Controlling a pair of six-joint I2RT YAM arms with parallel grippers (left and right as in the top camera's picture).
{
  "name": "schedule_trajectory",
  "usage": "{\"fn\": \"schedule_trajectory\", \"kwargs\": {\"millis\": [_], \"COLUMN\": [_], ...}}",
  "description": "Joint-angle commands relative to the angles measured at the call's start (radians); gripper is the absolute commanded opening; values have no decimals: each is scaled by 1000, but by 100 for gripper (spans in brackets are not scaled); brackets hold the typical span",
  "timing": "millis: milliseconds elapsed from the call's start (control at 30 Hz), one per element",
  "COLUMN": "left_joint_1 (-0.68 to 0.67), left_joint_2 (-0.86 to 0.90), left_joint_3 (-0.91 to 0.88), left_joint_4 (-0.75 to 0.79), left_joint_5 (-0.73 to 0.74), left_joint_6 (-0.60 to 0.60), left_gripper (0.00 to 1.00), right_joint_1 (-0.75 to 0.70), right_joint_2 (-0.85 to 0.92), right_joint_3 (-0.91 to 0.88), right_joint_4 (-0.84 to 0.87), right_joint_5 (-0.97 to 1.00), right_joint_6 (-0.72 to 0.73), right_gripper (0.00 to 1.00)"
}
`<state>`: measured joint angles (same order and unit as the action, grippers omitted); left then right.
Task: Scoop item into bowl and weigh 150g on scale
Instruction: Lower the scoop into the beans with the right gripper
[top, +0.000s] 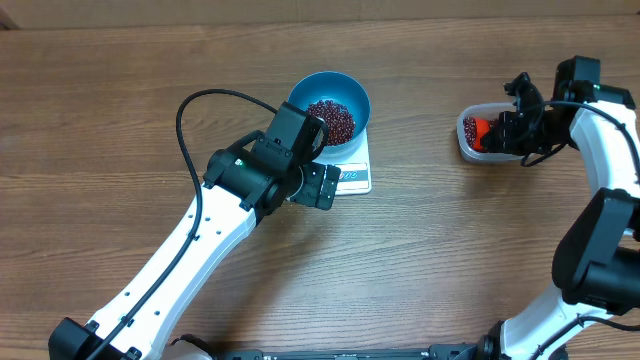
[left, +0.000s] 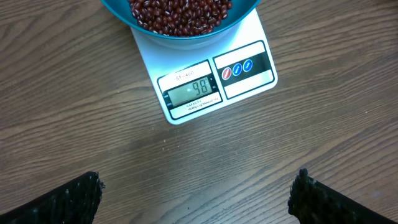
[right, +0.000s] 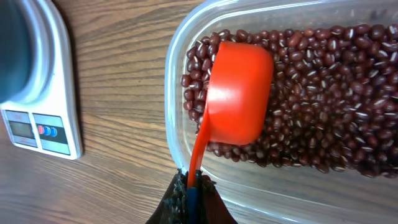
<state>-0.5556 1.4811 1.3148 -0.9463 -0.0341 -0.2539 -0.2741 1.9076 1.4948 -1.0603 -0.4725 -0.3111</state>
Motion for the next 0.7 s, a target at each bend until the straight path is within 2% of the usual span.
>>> {"fn": "schedule_trajectory", "kwargs": {"millis": [0, 233, 667], "left_joint_1": [1, 1, 1], "left_joint_2": [-8, -8, -8], "left_joint_3": [-6, -6, -6], "left_joint_4": [2, 2, 2], "left_joint_5": [-10, -10, -10], "left_joint_6": [14, 14, 14], "left_gripper": [100, 99, 99], "right_joint_1": [-32, -84, -93], "right_joint_2": [19, 19, 61], "right_joint_3": [-3, -3, -4], "right_joint_4": [-5, -25, -31], "right_joint_5": [-127, -152, -211], "right_joint_6": [-5, -5, -4], "right_gripper": [4, 4, 4]}}
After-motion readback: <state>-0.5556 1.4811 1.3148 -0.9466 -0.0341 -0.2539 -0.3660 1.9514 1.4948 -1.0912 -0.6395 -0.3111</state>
